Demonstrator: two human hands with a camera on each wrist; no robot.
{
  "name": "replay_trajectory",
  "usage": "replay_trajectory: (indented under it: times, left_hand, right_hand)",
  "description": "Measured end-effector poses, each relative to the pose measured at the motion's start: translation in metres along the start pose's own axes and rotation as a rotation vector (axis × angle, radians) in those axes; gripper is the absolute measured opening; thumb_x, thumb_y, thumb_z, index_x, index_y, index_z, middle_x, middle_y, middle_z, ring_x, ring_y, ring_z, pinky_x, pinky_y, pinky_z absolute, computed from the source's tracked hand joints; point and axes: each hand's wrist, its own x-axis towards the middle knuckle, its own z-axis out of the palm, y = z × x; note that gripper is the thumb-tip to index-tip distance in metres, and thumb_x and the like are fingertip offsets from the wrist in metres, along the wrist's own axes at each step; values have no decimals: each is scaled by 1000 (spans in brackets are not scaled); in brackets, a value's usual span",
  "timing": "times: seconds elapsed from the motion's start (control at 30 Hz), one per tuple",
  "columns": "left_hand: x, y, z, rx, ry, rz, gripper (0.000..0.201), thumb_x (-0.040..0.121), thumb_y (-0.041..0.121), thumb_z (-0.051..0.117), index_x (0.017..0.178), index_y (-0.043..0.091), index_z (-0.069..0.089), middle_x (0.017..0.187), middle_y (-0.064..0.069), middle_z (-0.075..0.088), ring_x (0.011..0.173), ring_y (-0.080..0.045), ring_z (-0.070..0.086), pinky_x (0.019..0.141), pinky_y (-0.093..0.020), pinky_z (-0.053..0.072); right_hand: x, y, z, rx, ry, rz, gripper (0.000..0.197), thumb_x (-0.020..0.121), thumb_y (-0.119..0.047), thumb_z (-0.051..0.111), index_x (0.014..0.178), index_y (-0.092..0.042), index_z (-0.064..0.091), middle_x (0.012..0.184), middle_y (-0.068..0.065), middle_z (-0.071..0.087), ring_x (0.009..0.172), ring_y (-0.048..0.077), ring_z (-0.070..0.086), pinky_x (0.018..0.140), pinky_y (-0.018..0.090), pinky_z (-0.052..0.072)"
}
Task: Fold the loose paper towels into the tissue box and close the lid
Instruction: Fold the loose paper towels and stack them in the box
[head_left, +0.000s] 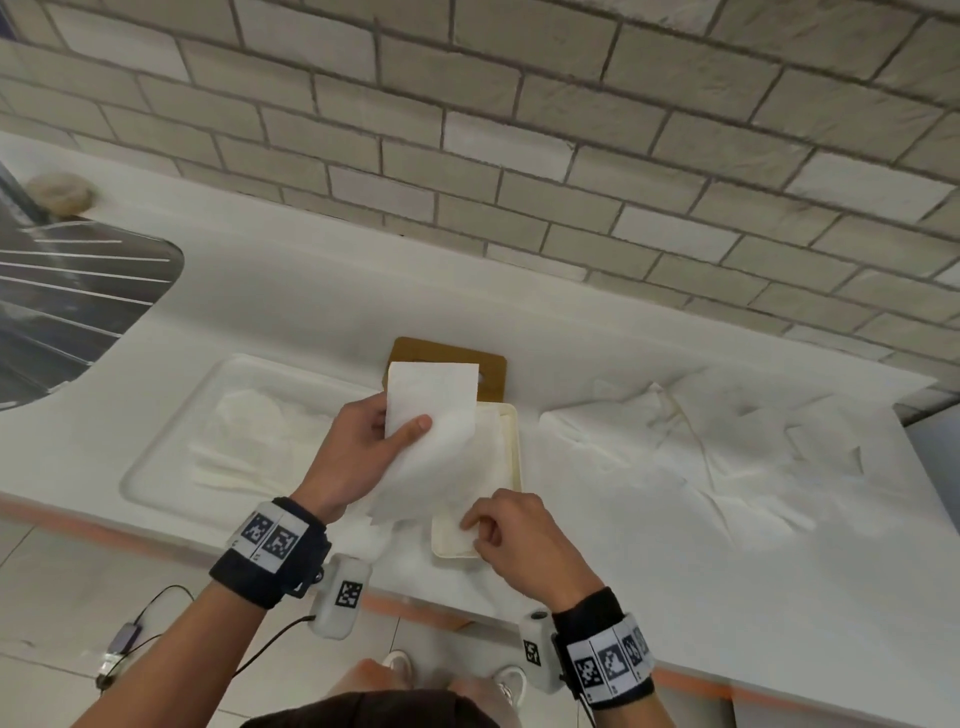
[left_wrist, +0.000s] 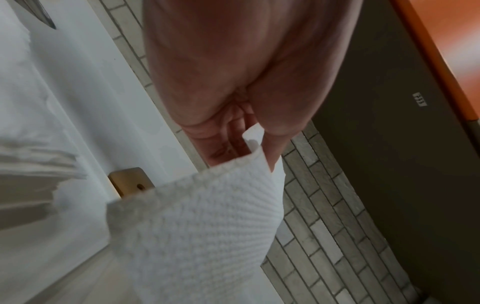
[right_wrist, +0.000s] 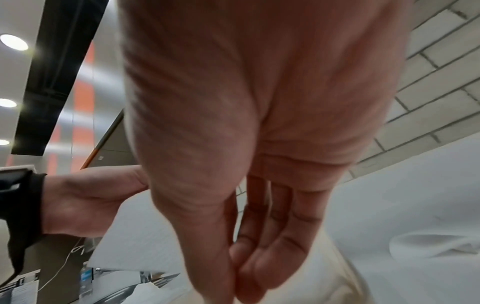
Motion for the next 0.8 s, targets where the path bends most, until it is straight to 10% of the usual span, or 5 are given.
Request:
replay_trajectory:
  times: [0.13, 0.33, 0.53, 0.8]
  left_hand:
    - [8, 8, 13, -14, -35, 0, 34, 96, 37, 77, 125, 20, 74, 115, 8, 80, 102, -13, 78, 86, -38, 65]
    - [14, 15, 40, -126, -94, 16, 31, 98, 26, 76, 128, 18, 71, 113, 4, 81, 102, -17, 78, 86, -39, 65]
    - [36, -18, 54, 183, -59, 39, 38, 98, 23, 75, 133, 18, 61, 118, 0, 78, 95, -7, 75, 86, -32, 64]
    - [33, -47, 59, 673, 6, 344, 56, 96, 7, 71, 146, 15, 46, 140, -8, 54, 122, -29, 54, 100, -40, 52]
  right_hand:
    - [-3, 5, -11, 144, 17, -27, 32, 95, -22, 76, 124, -37, 70, 111, -18, 69, 103, 2, 64, 95, 24, 55]
    - [-9, -22, -32, 873, 522, 68, 34, 106, -34, 66, 131, -31, 43, 124, -5, 74, 113, 10, 72, 94, 22, 57]
    - [6, -1, -1, 519, 530, 207, 22, 101, -13, 73, 107, -33, 66, 92, -9, 72, 77, 12, 66, 69, 11, 48]
    - [31, 9, 10, -86, 246, 251, 24, 109, -14, 56, 133, -16, 58, 127, 7, 68, 112, 28, 66, 89, 39, 54]
